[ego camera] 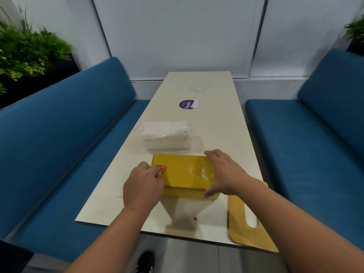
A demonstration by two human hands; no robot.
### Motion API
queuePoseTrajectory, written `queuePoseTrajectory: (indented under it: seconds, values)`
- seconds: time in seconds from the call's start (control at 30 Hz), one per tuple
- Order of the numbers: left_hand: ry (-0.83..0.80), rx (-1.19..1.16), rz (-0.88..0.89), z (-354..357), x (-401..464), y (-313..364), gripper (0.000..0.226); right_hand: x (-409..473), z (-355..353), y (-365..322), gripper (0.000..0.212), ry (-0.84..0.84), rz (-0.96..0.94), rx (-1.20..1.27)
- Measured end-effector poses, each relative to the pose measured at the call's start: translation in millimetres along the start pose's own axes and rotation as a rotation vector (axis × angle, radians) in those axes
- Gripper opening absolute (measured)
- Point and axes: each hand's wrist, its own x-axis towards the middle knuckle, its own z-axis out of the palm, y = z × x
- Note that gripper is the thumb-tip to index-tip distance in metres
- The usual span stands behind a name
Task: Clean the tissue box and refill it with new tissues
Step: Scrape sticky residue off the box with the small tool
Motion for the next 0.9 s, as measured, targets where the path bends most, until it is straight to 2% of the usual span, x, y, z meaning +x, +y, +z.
queuePoseTrajectory:
  seconds: [0.17,0.37,0.57,0.67,0.77,0.83,0.9]
  values:
    - [-0.056,0.034,-0.088,0.7,19.2,4.7,0.032,-0.1,0.3,1.0,0.126,-0.005,0.016,0.026]
    - [-0.159,0.021,0.185,14.7,10.4,55.4,0.032,-2.5,3.0,3.3,0.123,0.014,0.014,0.028]
    - [-0.072,0.014,0.038,10.0,30.0,25.4,0.029,-2.7,5.6,7.9,0.125,0.016,0.035,0.101]
    - [-0.110,0.041,0.141,15.5,32.5,48.1,0.032,-0.3,5.2,7.5,0.125,0.015,0.040,0.077]
    - [-0.194,0.046,0.336,17.5,35.2,69.3,0.033,1.3,5.4,7.2,0.125,0.008,0.044,0.068]
    - [-0.253,0.040,0.455,14.8,40.6,68.0,0.032,1.5,6.0,8.3,0.125,0.009,0.034,0.063]
    - [-0.272,0.059,0.483,9.4,50.4,53.0,0.030,0.4,6.7,9.5,0.124,0.009,0.031,0.062]
